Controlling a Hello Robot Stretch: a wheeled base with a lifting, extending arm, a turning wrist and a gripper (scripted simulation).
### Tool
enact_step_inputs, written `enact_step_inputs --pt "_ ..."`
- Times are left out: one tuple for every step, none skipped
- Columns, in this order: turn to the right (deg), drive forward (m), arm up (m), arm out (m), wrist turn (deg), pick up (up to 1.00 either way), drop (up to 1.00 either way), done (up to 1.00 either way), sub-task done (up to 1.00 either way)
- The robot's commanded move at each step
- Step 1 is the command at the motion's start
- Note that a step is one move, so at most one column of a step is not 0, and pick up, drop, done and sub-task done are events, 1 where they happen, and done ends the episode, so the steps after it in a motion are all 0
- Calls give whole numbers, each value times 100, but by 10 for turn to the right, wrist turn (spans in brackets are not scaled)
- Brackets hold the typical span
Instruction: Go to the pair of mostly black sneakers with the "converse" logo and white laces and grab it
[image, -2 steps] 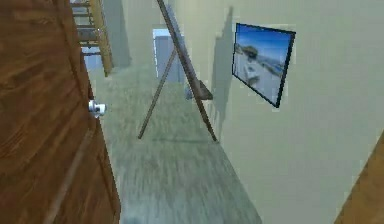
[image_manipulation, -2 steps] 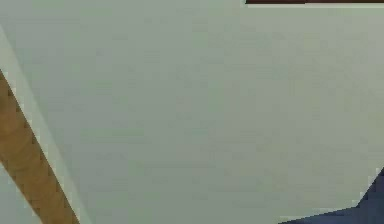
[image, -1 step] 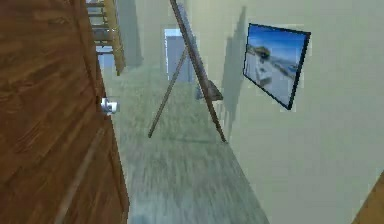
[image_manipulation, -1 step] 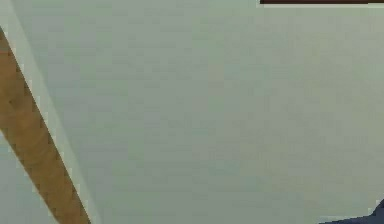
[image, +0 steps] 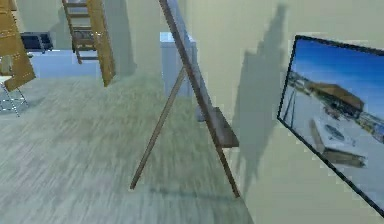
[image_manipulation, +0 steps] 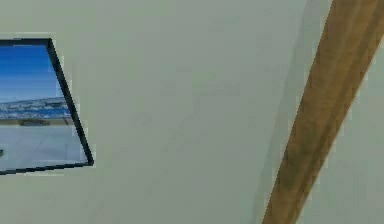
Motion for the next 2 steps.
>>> enact_step_inputs --pt "-90 0 0 0 0 0 0 0 0" --pt "0 50 0 0 0 0 0 0 0"
